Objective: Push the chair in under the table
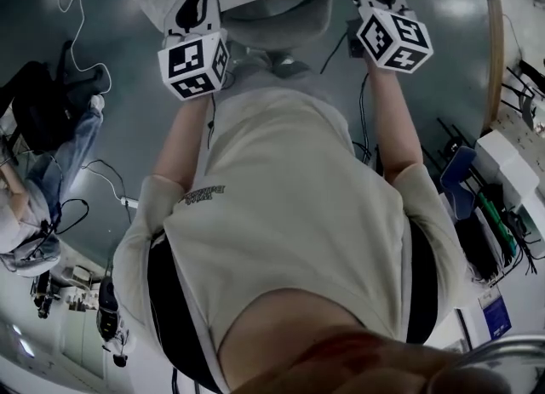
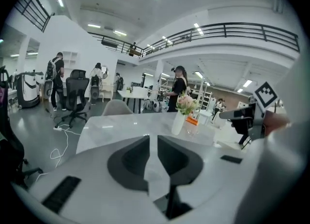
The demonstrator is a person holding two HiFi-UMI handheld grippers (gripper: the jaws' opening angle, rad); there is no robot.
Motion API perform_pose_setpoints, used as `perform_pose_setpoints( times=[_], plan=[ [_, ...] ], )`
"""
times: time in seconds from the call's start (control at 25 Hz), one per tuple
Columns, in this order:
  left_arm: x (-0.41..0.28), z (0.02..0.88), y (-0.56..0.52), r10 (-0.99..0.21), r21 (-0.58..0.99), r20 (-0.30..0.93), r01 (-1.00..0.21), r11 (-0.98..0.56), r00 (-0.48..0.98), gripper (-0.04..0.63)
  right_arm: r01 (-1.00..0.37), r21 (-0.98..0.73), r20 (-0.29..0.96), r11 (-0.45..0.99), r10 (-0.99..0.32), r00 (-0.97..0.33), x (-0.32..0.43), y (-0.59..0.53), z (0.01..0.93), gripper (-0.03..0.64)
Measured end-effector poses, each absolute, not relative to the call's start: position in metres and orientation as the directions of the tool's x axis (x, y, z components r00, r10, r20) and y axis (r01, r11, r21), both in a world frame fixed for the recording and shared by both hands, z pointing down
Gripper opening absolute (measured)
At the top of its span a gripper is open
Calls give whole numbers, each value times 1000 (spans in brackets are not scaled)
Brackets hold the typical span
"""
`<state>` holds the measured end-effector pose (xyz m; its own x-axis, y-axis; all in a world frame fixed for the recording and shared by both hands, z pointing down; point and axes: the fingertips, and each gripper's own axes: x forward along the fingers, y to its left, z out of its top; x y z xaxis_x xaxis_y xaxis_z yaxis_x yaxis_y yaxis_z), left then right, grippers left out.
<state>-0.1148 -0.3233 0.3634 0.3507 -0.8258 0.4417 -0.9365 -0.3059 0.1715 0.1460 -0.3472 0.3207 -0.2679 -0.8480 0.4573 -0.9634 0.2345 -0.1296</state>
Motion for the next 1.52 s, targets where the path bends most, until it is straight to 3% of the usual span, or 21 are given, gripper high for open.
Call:
perform_pose_setpoints(
  times=[1.0,1.24,1.52],
  plan=[
    [-87,144,-308,-930,-44,45,-930,-365,364,31,-927,1,-17,374,-927,-374,133,-304,101,31],
    [-79,117,-299,-931,-17,-13,-931,-365,366,23,-915,4,-62,404,-913,-403,134,-295,83,25],
    [-70,101,-295,-931,-91,-50,-930,-356,361,11,-888,22,-91,460,-883,-460,123,-284,63,25]
  ],
)
